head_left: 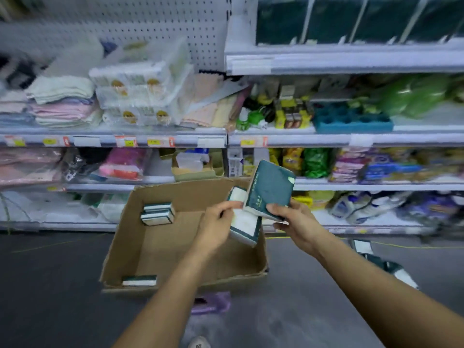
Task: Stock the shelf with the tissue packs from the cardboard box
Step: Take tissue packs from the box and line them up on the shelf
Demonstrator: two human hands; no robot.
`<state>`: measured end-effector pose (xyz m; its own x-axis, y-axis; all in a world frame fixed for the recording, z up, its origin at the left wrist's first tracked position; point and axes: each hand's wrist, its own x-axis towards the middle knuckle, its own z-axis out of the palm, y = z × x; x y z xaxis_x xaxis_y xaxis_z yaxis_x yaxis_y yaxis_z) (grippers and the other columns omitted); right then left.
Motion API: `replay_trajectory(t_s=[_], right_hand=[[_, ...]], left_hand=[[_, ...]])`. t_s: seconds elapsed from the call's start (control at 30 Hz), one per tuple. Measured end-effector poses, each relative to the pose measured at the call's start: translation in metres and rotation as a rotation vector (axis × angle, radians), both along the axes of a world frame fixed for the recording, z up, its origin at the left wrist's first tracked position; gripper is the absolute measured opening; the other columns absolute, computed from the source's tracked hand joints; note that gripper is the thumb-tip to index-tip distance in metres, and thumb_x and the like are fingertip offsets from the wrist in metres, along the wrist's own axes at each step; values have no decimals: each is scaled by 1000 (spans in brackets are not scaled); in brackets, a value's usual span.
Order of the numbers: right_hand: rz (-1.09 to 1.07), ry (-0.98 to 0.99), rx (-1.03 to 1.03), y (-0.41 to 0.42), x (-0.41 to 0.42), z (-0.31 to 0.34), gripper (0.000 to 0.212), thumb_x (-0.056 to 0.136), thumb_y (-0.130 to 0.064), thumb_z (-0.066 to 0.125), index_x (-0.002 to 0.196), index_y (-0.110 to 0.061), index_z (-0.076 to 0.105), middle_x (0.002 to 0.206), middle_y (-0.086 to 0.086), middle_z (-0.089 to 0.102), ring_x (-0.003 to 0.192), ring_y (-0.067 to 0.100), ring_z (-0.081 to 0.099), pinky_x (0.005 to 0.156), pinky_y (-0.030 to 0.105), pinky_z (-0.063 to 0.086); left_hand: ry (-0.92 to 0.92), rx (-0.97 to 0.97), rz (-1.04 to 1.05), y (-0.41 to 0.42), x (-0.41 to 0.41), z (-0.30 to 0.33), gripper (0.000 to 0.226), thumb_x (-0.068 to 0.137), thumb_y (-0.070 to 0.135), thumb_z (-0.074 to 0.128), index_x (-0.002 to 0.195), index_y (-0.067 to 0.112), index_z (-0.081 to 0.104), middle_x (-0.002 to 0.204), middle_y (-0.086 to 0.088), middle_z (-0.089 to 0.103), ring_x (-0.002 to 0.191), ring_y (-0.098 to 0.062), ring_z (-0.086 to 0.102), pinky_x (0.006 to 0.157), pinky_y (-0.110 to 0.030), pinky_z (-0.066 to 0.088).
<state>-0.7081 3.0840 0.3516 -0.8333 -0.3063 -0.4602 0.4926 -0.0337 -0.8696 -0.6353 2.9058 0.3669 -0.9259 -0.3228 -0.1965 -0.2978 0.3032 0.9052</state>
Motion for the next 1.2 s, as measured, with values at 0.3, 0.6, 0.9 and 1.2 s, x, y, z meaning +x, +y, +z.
replay_trajectory(t_s=[0.3,0.6,0.9,1.2], right_hand=[[-93,156,-42,185,9,82,32,84,-19,72,114,-14,61,104,0,72,77,7,67,59,22,47],[-200,429,74,323,-36,142,37,84,-13,73,120,-17,64,100,2,73,86,17,70,56,26,48],[-122,444,177,396,-135,178,29,83,-8,72,111,-6,67,97,8,75,80,15,72,60,18,51],[-450,600,89,431,-282,218,29,84,-4,70,110,-1,60,105,12,72,95,25,69,85,37,56]], left_hand=[[183,12,-158,178,-36,71,21,84,44,72,101,32,67,112,11,65,107,-7,59,83,-24,45],[237,-237,-431,263,-105,128,25,92,45,62,112,31,64,113,16,53,106,-4,51,88,-29,43],[443,-227,-489,324,-211,160,12,95,45,54,98,40,65,108,23,57,103,5,51,86,-23,39],[426,-252,-446,340,-324,188,33,95,19,60,119,42,57,120,18,50,110,-10,48,90,-28,41]])
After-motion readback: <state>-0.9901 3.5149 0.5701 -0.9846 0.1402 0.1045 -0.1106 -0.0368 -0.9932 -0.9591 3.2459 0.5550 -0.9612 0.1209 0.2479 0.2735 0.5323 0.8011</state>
